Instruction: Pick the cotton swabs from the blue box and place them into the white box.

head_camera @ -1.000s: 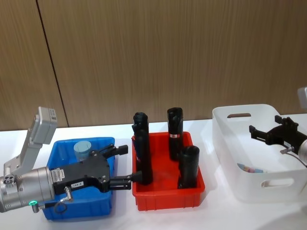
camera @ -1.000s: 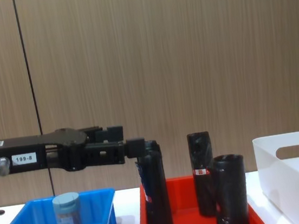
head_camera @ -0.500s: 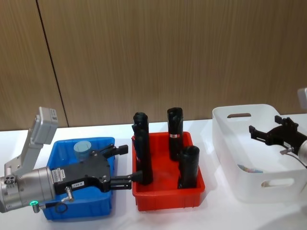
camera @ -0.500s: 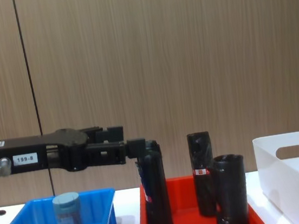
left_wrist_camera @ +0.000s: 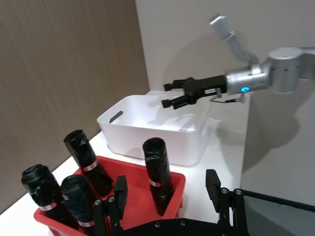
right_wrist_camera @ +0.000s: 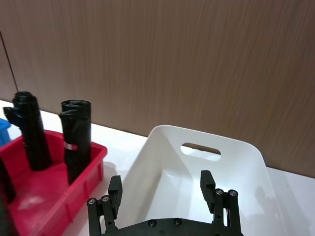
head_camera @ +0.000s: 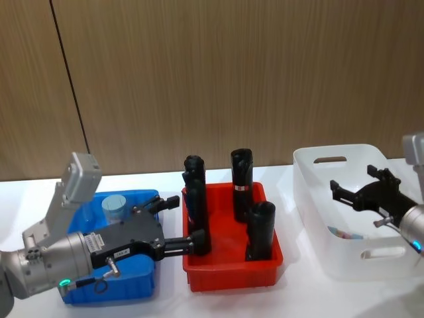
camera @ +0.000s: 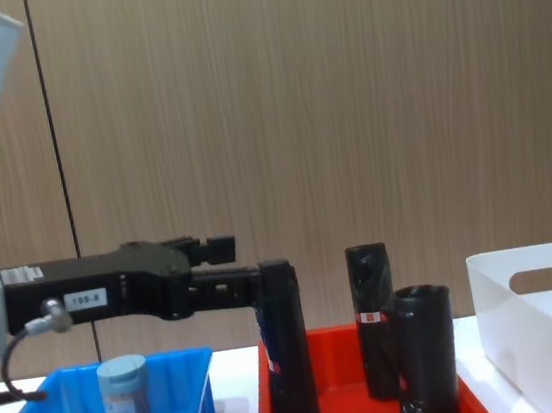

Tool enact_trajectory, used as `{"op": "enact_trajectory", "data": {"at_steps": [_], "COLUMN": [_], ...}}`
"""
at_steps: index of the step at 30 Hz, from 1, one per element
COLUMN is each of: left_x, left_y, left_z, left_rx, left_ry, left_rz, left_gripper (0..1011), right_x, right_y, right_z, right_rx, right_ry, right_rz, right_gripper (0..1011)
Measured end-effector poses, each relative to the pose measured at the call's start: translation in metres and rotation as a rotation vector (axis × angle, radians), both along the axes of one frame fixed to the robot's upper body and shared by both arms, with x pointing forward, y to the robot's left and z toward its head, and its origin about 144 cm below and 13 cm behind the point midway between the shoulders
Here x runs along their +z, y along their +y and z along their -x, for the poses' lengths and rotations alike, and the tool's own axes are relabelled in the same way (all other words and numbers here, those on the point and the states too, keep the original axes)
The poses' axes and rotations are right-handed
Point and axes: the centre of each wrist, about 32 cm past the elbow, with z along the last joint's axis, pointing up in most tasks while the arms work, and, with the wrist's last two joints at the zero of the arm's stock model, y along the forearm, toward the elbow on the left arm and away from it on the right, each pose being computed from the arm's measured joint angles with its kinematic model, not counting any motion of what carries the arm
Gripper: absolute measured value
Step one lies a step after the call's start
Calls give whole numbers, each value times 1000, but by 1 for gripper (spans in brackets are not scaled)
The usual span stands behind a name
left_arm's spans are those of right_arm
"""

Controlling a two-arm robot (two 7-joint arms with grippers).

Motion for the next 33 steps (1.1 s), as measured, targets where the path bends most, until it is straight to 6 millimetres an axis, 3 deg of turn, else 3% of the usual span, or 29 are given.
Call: {"op": "enact_trajectory", "data": {"at_steps": [33], "left_x": [-13], "left_y": [-54], "left_z": [25], "left_rx": [313], "left_ry": [-127], "left_rz": [-34], "left_gripper": [1004], "right_x": [5], "right_y": [69], "right_z": [95], "right_rx": [20], "right_ry": [-157], "right_rz": [-121], "right_gripper": [1002]}}
